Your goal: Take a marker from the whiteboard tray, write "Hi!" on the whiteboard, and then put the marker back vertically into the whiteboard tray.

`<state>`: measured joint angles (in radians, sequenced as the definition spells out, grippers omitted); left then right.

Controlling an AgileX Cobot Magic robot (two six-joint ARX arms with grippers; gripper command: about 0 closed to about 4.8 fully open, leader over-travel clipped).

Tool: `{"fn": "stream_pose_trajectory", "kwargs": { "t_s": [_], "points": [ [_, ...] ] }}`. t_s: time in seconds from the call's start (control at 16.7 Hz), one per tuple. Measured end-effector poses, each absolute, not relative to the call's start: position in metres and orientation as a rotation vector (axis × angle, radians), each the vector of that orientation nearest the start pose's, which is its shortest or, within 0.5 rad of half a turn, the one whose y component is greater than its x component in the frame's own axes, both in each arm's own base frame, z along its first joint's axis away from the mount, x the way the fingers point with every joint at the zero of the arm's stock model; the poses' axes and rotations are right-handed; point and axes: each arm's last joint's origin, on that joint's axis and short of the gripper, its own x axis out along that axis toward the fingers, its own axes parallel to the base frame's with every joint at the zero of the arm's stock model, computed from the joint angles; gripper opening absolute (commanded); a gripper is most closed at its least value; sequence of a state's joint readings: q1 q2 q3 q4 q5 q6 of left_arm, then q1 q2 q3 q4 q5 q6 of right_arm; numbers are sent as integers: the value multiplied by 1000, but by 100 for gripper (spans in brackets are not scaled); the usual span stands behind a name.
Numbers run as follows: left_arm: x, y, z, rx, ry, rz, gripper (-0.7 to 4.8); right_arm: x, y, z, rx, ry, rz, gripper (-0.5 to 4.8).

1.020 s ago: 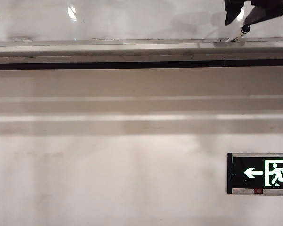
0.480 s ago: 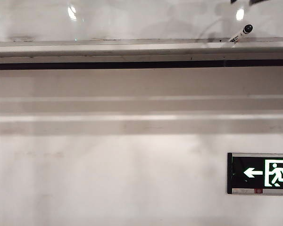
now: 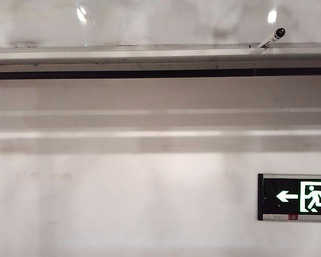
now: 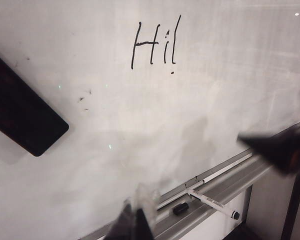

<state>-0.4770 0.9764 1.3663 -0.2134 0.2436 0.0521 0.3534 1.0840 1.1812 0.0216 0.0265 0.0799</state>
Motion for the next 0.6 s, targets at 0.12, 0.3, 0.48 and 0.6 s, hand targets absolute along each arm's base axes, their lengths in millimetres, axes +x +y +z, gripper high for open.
{"fn": "stream_pose_trajectory", "kwargs": {
  "t_s": [0.12, 0.3, 0.48, 0.6],
  "points": [
    [148, -84, 488, 29, -197, -714, -6, 205, 83, 457, 109, -178, 369, -6],
    [148, -84, 488, 28, -198, -714, -6, 191, 82, 485, 92, -266, 386, -6],
    [142, -81, 490, 26, -215, -712, -7, 175, 80, 504, 62, -287, 428, -6],
    [136, -78, 493, 24, -234, -712, -6, 167, 77, 503, 51, -254, 449, -6]
  ]
}}
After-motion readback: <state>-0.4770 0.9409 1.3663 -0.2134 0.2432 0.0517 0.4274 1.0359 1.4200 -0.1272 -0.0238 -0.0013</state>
